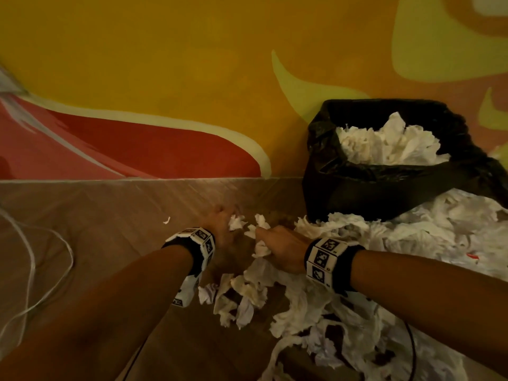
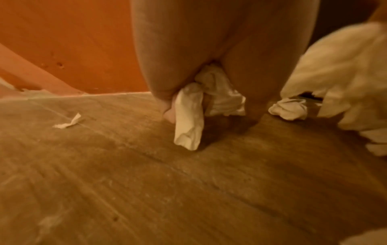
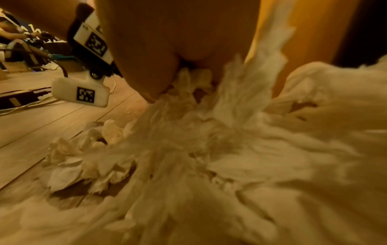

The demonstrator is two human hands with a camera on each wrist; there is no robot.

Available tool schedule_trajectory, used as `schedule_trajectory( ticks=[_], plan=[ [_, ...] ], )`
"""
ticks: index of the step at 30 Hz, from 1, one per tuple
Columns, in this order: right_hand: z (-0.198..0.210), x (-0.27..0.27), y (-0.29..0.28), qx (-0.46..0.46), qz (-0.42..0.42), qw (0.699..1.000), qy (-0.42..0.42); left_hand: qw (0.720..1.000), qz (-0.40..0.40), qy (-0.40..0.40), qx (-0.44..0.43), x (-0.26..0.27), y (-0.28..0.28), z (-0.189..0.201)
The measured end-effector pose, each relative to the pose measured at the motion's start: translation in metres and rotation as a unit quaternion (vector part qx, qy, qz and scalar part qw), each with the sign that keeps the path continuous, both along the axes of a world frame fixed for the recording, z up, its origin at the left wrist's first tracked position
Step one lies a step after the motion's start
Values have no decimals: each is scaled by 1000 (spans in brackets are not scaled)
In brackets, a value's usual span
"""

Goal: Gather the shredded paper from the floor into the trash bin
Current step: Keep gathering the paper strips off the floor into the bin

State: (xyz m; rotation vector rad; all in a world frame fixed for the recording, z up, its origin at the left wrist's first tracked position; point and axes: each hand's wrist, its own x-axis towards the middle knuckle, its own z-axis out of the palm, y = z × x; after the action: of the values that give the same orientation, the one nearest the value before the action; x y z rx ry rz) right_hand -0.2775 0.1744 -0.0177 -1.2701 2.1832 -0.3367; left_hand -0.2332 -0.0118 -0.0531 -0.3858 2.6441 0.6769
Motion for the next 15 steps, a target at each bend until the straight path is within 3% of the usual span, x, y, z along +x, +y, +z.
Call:
schedule_trajectory(
  ticks=[4,12,15],
  plan=[
    [16,-6,8,-21,-47,998,-44,1000,17,8,-23,-1,2,2],
    [33,-13,33,-63,-68,996,-6,983,103,0,155,3,-3,9],
    [35,-16,39,-70,-75,995,19,982,54,-52,173,11,-8,12]
  ],
)
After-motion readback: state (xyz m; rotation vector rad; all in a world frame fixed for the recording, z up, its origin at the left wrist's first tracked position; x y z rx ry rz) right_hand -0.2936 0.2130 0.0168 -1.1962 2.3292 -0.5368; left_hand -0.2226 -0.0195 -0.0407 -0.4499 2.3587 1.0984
